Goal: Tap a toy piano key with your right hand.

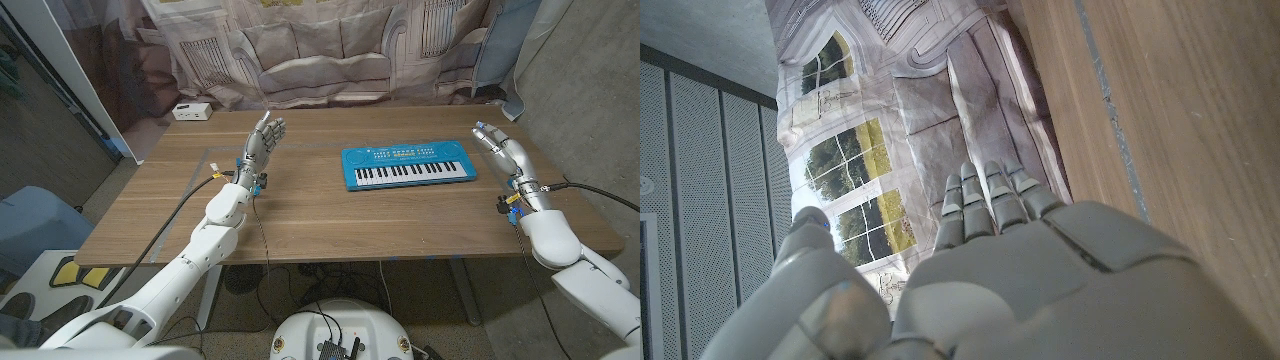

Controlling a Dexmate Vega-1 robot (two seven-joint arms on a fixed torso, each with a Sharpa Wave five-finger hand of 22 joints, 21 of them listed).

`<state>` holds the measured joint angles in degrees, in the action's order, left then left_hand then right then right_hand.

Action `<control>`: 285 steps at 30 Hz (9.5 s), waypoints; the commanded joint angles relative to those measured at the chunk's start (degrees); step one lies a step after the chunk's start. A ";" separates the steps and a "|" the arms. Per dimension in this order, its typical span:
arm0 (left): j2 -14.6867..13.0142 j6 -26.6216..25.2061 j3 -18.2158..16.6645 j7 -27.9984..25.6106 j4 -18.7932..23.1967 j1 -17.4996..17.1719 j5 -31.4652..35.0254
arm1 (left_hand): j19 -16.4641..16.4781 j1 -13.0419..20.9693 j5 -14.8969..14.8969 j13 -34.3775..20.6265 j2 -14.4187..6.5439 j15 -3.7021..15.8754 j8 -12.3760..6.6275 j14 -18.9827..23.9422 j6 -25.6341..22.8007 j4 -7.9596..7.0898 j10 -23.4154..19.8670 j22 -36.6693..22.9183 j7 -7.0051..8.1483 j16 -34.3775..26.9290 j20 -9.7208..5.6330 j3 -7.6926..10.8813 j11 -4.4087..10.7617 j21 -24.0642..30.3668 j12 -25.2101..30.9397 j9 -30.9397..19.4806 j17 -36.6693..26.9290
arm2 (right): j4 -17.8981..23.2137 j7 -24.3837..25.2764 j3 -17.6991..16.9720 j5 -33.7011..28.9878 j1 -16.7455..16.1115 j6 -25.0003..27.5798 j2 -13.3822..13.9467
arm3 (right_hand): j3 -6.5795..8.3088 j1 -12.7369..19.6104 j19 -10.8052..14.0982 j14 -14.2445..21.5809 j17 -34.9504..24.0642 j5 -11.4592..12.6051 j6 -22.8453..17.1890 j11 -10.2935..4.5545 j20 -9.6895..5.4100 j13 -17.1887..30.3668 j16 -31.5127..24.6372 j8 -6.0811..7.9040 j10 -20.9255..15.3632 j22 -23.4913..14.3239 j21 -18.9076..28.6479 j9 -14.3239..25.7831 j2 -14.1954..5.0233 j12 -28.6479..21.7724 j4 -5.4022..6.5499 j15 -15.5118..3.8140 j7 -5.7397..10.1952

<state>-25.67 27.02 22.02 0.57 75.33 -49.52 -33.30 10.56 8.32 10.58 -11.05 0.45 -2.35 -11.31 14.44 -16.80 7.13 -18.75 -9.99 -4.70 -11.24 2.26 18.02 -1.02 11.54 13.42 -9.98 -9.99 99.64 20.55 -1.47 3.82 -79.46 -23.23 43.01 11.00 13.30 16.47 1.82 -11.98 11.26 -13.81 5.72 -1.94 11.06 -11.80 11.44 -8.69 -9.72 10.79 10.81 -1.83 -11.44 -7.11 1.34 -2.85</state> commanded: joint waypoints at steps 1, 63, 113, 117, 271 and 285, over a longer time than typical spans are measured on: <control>-0.67 -2.53 -0.05 -1.92 2.11 -0.88 0.12 | 0.13 0.15 0.02 -0.16 0.43 -0.16 -0.23 0.42 -0.69 0.11 -0.46 -0.19 -0.13 0.07 0.30 -0.03 -0.03 -0.16 0.11 -0.23 -0.25 | 2.05 1.78 -1.06 -4.44 -1.35 2.60 0.23 | 0.16 0.66 -0.41 -0.16 -0.16 0.37 -0.17 -0.26 -0.10 0.10 0.33 -0.09 -0.14 -0.15 -0.05 0.07 -0.18 0.00 -0.35 -0.14 0.55; -1.02 -2.30 -0.09 -3.28 3.92 -1.51 1.35 | -0.42 0.67 0.01 -0.18 -0.84 -0.46 0.07 0.41 -1.61 0.06 -0.95 -0.22 -0.01 0.33 0.26 0.48 0.03 -0.32 -0.41 -0.25 -0.26 | 8.58 7.48 -0.49 -24.49 -4.28 17.00 5.39 | 0.03 1.12 -2.51 -1.81 -0.02 0.62 0.56 -2.17 -0.55 0.04 0.60 -0.37 0.54 -0.15 -0.29 0.08 -0.74 0.28 -0.37 -0.99 2.73; -1.72 -4.23 0.28 -4.48 6.03 -2.21 2.08 | -0.67 0.66 -0.04 -0.21 -0.85 -0.87 0.27 0.20 -1.91 0.09 -0.98 -0.22 -0.02 0.48 0.45 0.39 -0.14 -0.37 -0.74 -0.26 -0.27 | 13.23 -1.10 1.22 -24.34 -3.13 29.05 12.22 | -0.70 -0.39 -16.74 -12.63 0.08 0.03 -8.70 -3.55 6.09 0.04 1.59 1.00 9.58 -0.38 -1.06 0.16 -1.30 1.32 0.22 2.09 6.38; -1.76 -4.33 0.35 -4.45 6.17 -2.00 2.23 | -0.68 0.67 -0.04 -0.21 -0.86 -0.86 0.29 0.20 -1.90 0.09 -0.99 -0.22 -0.02 0.47 0.47 0.39 -0.10 -0.37 -0.76 -0.26 -0.27 | 13.62 -0.79 2.06 -25.80 -2.93 30.74 12.97 | -0.77 -0.90 -19.82 -15.28 -0.03 -0.12 -9.13 -4.19 5.86 0.05 1.58 0.76 12.10 -0.42 -1.04 0.17 -1.63 1.37 0.49 1.27 6.36; -1.94 -6.60 2.00 -4.80 6.71 0.37 4.59 | -0.42 1.28 -0.13 -0.26 -1.75 -1.01 0.51 -0.01 -2.11 0.25 -1.18 -0.24 -0.18 0.51 0.45 0.76 -0.30 -0.08 -1.21 -0.27 -0.27 | 9.02 -1.56 22.36 -23.64 9.95 40.99 21.11 | 0.43 -2.89 -32.88 -22.60 -0.07 -0.73 -18.60 -6.81 4.52 0.09 -0.57 1.16 18.31 -0.63 0.74 0.33 -4.45 -0.37 1.23 1.38 7.30; -2.35 -7.24 1.88 -5.21 7.69 -0.02 4.63 | -0.31 1.34 -0.14 -0.26 -1.78 -1.08 0.51 0.03 -2.12 0.28 -1.36 -0.25 -0.19 0.49 0.48 0.78 -0.51 -0.08 -1.16 -0.28 -0.27 | 8.12 -1.87 23.38 -23.11 10.70 40.86 21.23 | 0.53 -2.86 -32.85 -22.38 -0.06 -0.75 -18.86 -6.92 4.54 0.09 -0.66 1.11 18.08 -0.63 0.78 0.34 -4.48 -0.41 1.19 1.46 7.39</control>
<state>-27.77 20.22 24.00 -4.32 82.38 -49.23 -28.74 9.83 9.52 10.59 -11.05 -0.76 -3.16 -10.80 14.23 -18.73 7.34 -19.59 -9.98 -4.81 -10.80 2.78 18.27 -1.06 11.41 12.36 -9.98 -9.99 108.51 19.05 20.75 -19.35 -69.62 17.62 64.16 11.02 10.27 -9.72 -9.84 -11.99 10.59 -32.14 -0.82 2.36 11.05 -11.97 12.60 9.52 -10.26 11.31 11.07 -5.60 -11.26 -6.01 2.75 4.63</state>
